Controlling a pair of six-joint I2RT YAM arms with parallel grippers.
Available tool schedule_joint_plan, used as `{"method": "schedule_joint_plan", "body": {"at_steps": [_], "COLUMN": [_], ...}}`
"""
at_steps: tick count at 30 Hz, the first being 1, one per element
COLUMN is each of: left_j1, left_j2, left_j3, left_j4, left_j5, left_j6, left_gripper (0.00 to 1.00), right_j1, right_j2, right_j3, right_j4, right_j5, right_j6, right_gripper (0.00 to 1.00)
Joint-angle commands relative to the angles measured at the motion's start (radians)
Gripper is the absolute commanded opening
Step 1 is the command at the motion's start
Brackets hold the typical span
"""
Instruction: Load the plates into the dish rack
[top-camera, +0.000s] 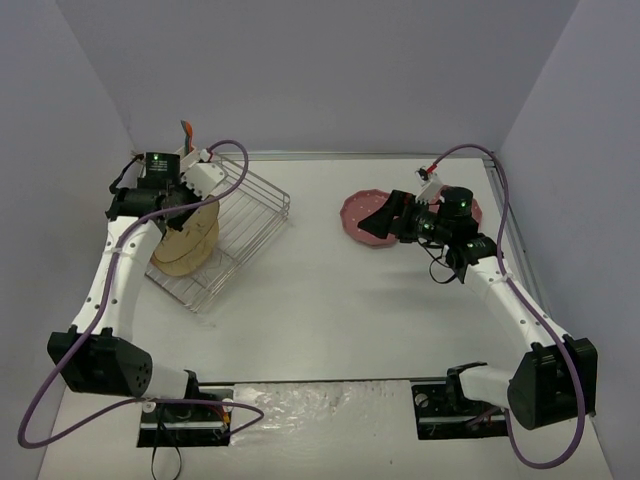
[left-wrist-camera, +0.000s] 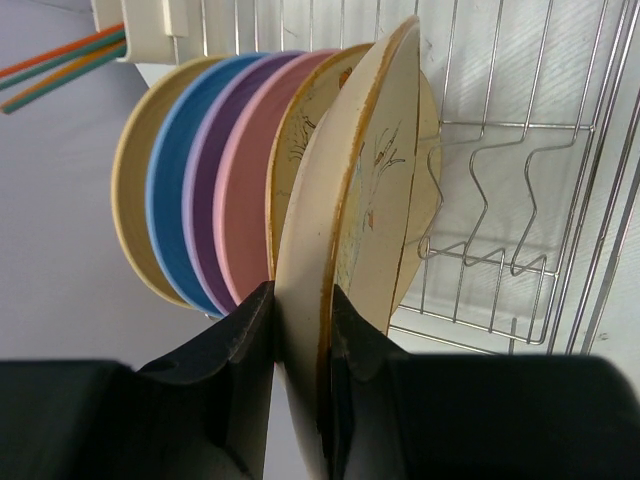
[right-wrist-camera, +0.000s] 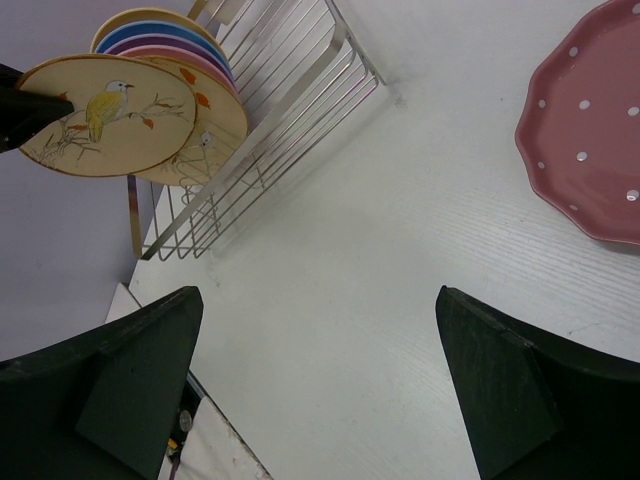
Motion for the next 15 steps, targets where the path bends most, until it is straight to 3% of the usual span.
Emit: {"method": "schedule_joint_plan", "body": {"at_steps": [1, 13, 15], "left_j1": [0.024, 0.034, 0.037], "left_j2": [0.002, 0.03, 0.035], "left_j3": [0.011, -0.09, -0.105], "left_j4": [0.127, 0.179, 0.191], "left_j5": [-0.014, 0.054, 0.052], "left_j6": [0.05, 0.015, 0.012], "left_gripper": [0.0, 0.0, 0.05], "right_j1": [-0.006, -0.009, -0.008], "right_j2": [-0.014, -0.017, -0.016], "right_j3": [-0.001, -0.017, -0.018], "right_j4": [0.051, 0.051, 0.051], "right_j5": [-0.03, -0.026, -0.023], "right_j6": [-0.021, -0.018, -0.018], "right_gripper": [1.0, 1.0, 1.0]}}
